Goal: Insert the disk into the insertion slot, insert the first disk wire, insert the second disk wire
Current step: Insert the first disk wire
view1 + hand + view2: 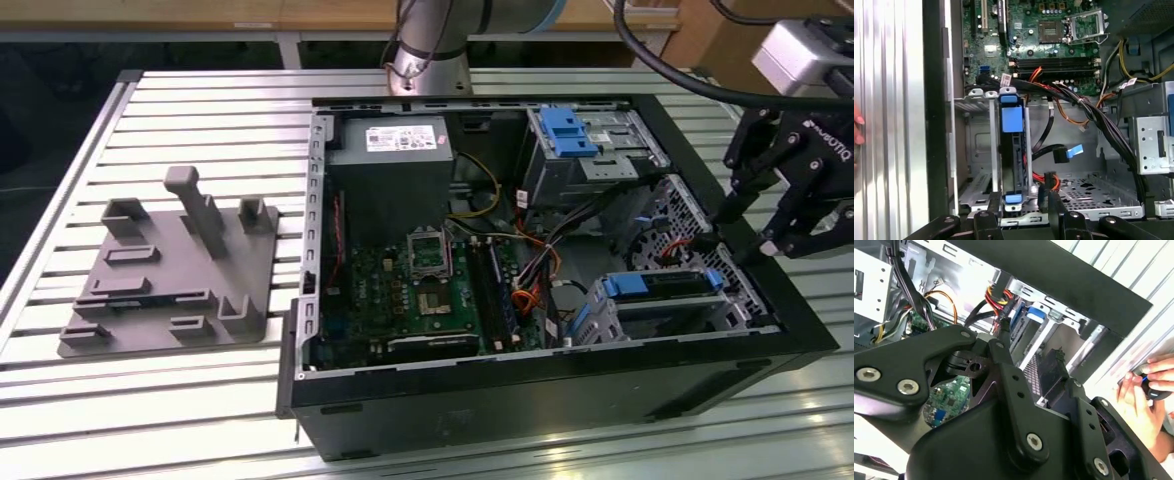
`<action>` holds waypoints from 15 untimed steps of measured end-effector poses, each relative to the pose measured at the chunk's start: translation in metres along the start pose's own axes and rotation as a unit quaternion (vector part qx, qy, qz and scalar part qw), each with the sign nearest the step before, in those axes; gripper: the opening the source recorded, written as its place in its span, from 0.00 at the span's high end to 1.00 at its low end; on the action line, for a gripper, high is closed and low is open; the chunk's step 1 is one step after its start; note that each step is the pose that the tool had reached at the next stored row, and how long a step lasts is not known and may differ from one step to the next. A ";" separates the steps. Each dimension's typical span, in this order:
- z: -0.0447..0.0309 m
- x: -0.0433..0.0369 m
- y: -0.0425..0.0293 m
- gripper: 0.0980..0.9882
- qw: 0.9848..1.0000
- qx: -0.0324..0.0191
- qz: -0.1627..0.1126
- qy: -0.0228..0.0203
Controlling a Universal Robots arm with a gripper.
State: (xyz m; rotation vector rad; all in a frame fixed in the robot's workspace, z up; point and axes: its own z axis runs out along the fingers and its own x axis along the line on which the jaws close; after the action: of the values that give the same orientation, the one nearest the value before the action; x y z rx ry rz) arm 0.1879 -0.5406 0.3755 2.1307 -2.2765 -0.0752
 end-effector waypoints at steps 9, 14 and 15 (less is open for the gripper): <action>0.0070 -0.0320 -0.0011 0.55 1.000 -0.006 0.001 0.012; 0.0085 -0.0344 -0.0101 0.70 1.000 -0.014 0.002 0.027; 0.0091 -0.0349 -0.0121 0.70 0.999 -0.015 0.002 0.029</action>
State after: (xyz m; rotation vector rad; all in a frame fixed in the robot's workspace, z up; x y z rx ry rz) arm 0.2018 -0.5064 0.3664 2.0862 -2.2330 -0.0478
